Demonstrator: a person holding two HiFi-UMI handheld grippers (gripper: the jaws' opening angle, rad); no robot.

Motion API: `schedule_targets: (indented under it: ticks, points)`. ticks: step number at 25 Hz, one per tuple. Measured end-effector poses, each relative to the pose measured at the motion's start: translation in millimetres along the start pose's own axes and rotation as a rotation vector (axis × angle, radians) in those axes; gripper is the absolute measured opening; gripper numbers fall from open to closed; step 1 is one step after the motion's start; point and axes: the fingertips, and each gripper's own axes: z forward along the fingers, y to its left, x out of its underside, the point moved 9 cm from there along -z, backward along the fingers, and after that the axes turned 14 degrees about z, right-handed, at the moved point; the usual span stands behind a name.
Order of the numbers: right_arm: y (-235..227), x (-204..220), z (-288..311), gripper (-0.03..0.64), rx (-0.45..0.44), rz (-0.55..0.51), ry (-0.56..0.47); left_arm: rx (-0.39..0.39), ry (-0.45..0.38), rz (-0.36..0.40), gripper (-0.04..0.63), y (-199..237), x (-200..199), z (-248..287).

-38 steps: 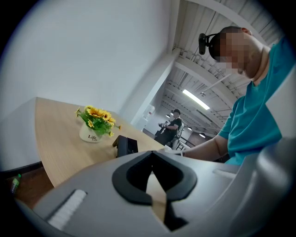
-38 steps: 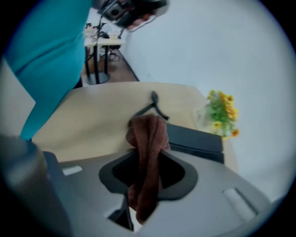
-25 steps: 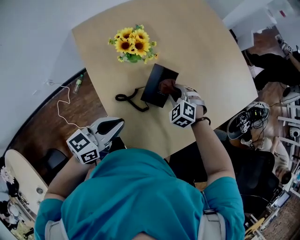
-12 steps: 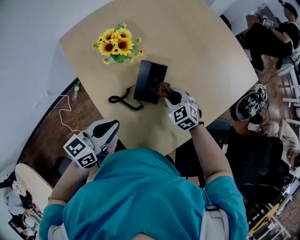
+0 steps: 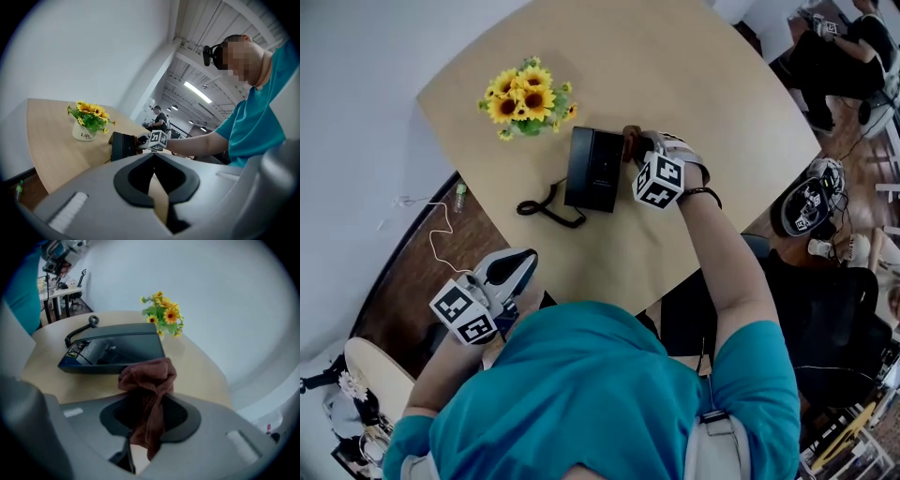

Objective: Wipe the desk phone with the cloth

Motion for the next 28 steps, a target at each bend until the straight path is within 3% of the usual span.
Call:
schedule_targets:
  ticks: [7,10,12,16,18,24,28]
  points:
    - [2.0,1.8,34.7,0.114,0.012,-0.188,0.153,0.001,0.006,-0.001,0.005,2.8,-0.9,-0.9]
    - [0.5,-0.1,35.4,0.114,0.011,-0.2,0.177,0.004,0.008,-0.001,0.005,3.3,-0.5,-0.2]
    - [-4.1,3.2,22.2,0.114,0.012,-0.113,0.152,0.005,0.003,-0.001,0.005,2.4,-1.3,-0.6]
    - [-8.0,14.2,-26.5,0.114,-0.011,0.225,0.026,0.004,-0.006,-0.007,0.005,6.6,-2.0,-3.7]
    - [-6.1,13.7,-31.9,0.114,-0.006,0.263,0.015,0.004,-0.003,-0.011,0.005,9.6,-0.6,-2.9]
    - [0.6,1.4,-16.3,0.114,0.026,0.078,0.097,0.016,0.006,-0.001,0.005,1.6,0.1,6.0]
    - [47.3,10.4,-31.6,0.114,-0.008,-0.071,0.126,0.016,0.007,-0.002,0.005,1.3,0.6,2.9]
